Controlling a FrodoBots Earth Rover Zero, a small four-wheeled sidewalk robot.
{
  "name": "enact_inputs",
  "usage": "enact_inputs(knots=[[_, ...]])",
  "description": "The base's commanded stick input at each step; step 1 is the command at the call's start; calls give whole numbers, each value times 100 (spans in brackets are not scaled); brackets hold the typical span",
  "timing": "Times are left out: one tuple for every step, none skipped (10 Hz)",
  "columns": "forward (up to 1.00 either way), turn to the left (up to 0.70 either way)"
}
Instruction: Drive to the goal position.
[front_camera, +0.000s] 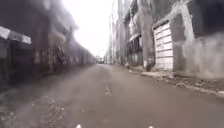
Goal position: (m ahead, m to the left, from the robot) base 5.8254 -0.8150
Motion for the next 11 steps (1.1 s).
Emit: enact_inputs(knots=[[70,0],[70,0],[70,0],[70,0],[70,0],[70,0],[70,0],[70,0],[70,0],[70,0],[70,0]])
